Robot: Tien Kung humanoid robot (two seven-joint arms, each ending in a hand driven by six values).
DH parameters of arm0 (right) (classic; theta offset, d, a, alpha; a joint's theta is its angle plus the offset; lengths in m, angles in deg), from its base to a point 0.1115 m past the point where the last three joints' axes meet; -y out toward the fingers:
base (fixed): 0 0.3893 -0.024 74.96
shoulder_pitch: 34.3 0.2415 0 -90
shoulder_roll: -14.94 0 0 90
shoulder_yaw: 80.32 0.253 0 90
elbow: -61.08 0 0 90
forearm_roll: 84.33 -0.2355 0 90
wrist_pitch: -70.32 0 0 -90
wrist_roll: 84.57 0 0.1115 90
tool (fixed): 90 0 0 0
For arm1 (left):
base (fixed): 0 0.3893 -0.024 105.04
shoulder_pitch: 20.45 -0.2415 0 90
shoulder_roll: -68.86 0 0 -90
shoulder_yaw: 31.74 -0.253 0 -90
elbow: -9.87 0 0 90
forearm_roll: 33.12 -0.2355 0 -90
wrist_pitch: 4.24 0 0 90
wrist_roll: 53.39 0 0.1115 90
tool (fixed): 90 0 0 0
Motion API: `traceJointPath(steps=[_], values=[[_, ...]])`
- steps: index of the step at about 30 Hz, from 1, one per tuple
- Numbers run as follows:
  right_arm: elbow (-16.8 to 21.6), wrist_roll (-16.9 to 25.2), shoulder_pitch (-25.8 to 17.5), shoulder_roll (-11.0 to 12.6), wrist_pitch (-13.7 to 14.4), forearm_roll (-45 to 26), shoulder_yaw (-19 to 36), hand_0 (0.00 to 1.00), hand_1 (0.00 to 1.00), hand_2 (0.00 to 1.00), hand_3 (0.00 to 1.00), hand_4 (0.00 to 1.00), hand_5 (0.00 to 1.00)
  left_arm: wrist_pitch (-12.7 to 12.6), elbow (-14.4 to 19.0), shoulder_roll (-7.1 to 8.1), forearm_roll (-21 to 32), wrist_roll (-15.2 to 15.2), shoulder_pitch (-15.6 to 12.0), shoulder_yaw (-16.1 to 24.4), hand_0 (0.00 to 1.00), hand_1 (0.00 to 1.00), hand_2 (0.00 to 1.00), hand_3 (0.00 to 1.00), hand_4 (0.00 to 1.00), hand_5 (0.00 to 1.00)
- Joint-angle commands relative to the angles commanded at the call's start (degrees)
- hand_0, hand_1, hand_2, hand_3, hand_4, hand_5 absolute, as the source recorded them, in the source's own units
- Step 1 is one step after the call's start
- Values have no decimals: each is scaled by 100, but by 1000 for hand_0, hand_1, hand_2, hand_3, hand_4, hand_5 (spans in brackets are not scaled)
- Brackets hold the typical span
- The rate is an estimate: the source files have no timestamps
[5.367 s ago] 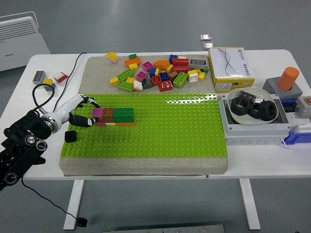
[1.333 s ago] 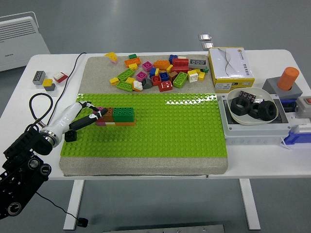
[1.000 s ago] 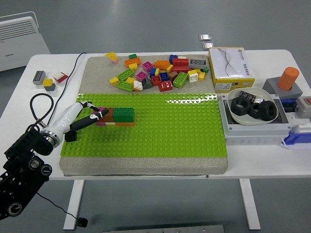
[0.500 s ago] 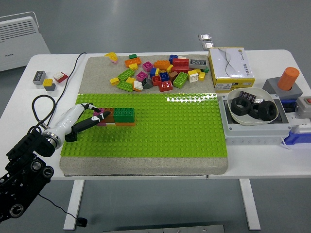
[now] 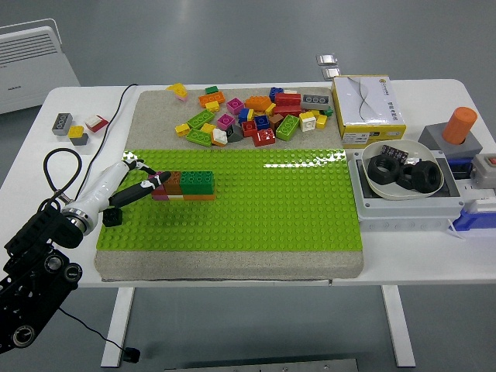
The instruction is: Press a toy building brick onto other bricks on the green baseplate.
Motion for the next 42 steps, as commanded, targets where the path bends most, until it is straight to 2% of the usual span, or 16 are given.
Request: traceJointPath(steps=[6, 8, 9, 14, 15, 20, 21, 22, 26, 27, 29, 32, 33, 37, 42], values=[[0, 2, -12, -17, -6, 30, 13, 518, 668, 685, 708, 753, 805, -104, 355, -18, 46, -101, -164, 173, 917, 942, 931, 670, 918, 998], [0, 2, -18, -28, -7, 23, -7, 518, 668, 685, 708, 753, 805, -190, 542, -64, 75, -236, -278, 319, 917, 942, 931, 670, 918, 998], [0, 2, -22, -35, -7, 4, -32, 518, 668, 685, 708, 753, 804, -240, 631, -90, 93, -317, -344, 400, 917, 931, 924, 673, 932, 918], [0, -14, -51, -67, 10, -384, -442, 518, 668, 685, 708, 753, 804, -621, 965, -188, 380, -865, -849, 799, 917, 931, 924, 673, 932, 918], [0, -19, -59, -70, 20, -497, -559, 518, 670, 707, 713, 751, 803, -687, 982, -200, 463, -962, -962, 846, 861, 856, 850, 694, 900, 546], [0, -34, -108, -87, 63, -921, -1020, 518, 670, 707, 713, 751, 803, -848, 981, -235, 724, -1215, -1430, 953, 861, 856, 850, 694, 900, 546], [0, -32, -114, -89, 66, -964, -1064, 518, 670, 707, 716, 751, 805, -876, 980, -212, 766, -1261, -1505, 950, 821, 797, 802, 751, 875, 470], [0, -29, -118, -88, 68, -999, -1097, 518, 670, 707, 716, 751, 805, -902, 978, -186, 800, -1301, -1571, 947, 821, 797, 802, 751, 875, 470], [0, -11, -114, -55, 67, -1050, -1123, 518, 670, 707, 716, 751, 805, -975, 942, -82, 853, -1390, -1762, 962, 821, 797, 802, 751, 875, 470], [0, -5, -108, -32, 64, -1046, -1104, 518, 671, 705, 718, 752, 812, -989, 927, -62, 843, -1401, -1811, 990, 792, 768, 777, 759, 857, 431], [0, -1, -102, 1, 61, -1048, -1079, 518, 671, 705, 718, 752, 812, -1003, 907, -65, 815, -1411, -1862, 1046, 792, 768, 777, 759, 857, 431], [0, -2, -101, 33, 64, -1052, -1052, 518, 671, 705, 718, 752, 812, -1012, 855, -145, 718, -1407, -1896, 1171, 792, 768, 777, 759, 857, 431], [0, -4, -102, 38, 66, -1056, -1053, 518, 671, 700, 717, 752, 814, -1011, 840, -176, 686, -1404, -1901, 1213, 792, 770, 777, 757, 839, 396], [0, -22, -112, 37, 84, -1050, -1071, 518, 671, 700, 717, 752, 814, -974, 773, -360, 524, -1372, -1930, 1486, 792, 770, 777, 757, 839, 396], [0, -18, -105, 50, 81, -972, -997, 518, 672, 700, 716, 750, 810, -766, 658, -454, 316, -1197, -1937, 1656, 804, 794, 794, 760, 827, 373]])
